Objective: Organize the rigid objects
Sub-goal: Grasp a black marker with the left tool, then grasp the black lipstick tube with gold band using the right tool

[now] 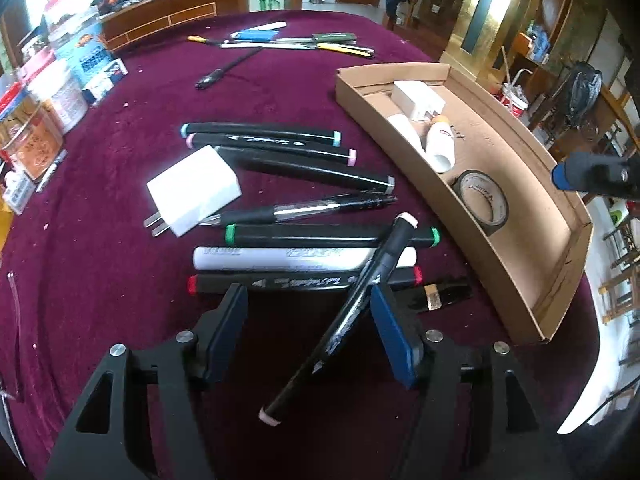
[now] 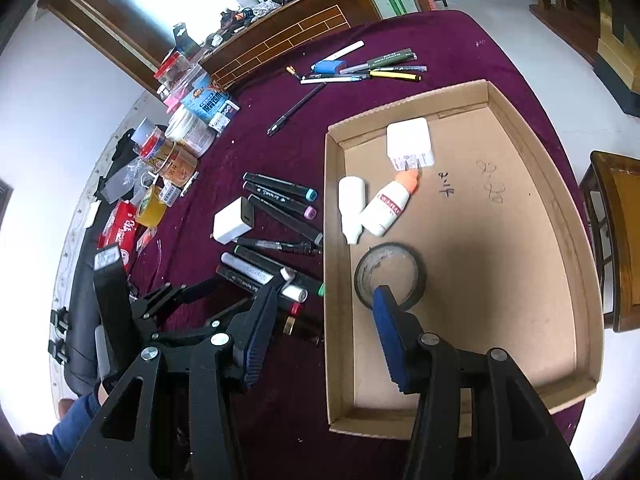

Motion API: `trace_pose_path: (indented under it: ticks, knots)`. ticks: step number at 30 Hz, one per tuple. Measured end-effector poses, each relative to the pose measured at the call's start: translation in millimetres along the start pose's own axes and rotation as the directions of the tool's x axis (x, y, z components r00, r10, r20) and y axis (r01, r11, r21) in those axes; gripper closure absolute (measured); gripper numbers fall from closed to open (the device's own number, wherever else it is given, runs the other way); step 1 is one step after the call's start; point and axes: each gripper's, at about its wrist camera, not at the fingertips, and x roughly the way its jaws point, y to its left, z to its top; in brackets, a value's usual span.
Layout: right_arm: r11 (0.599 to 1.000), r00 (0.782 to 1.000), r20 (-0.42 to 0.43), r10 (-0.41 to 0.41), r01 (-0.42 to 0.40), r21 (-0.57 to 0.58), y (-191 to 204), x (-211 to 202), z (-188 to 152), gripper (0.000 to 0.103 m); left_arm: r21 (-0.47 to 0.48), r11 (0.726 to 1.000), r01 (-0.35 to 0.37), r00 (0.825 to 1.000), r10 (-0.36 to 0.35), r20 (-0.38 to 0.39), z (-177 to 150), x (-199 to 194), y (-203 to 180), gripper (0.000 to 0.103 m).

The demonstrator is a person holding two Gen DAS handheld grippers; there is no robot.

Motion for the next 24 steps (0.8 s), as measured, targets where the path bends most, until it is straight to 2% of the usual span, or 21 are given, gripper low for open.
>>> trace_pose_path:
  ticks: [5,7,9,13,19,21,24]
  knots:
    - [1.000,1.000,-0.023,0.004,-0.004,-0.007,7.3,8.8,-7.0,0.054,0.031,0.999,-0.007,0.999,0.008,-0.052,-9.9,9.4,-3.0,0.062]
    - [1.000,0.999,-0.041,0.008,-0.009,-0.018,12.6,15.8,-9.0,0.054,0.012,1.000,-0.029,0.998,0.030,-0.061,-13.0,13.4,3.1,0.081]
    - [0.999,0.997,-0.071,0.014,-0.018,-0.050,21.7,24.9,-11.5,0.054,-0.029,0.999,-0.031,0.998,0.029,-0.060,-14.7,10.9,12.3,0.089]
    - [0.987,0.988,-0.151,0.022,-0.046,-0.156,46.4,50.8,-18.1,0.054,-0.103,0.994,-0.048,0.996,0.041,-0.074,-25.3,3.1,32.4,0.091]
    - [0.930,0.974,-0.204,-0.098,0.016,-0.367,78.4,90.4,-21.2,0.054,-0.193,0.978,-0.081,0.994,0.064,-0.090,-54.6,-15.7,56.3,0.091]
    - [0.916,0.965,-0.211,-0.156,0.061,-0.397,77.3,102.4,-18.5,0.054,-0.210,0.975,-0.079,0.994,0.061,-0.092,-59.0,-19.1,61.0,0.091]
    - [0.919,0.950,-0.265,-0.162,0.047,-0.393,71.0,113.2,-22.9,0.054,-0.223,0.971,-0.087,0.993,0.068,-0.093,-62.7,-22.0,67.0,0.091]
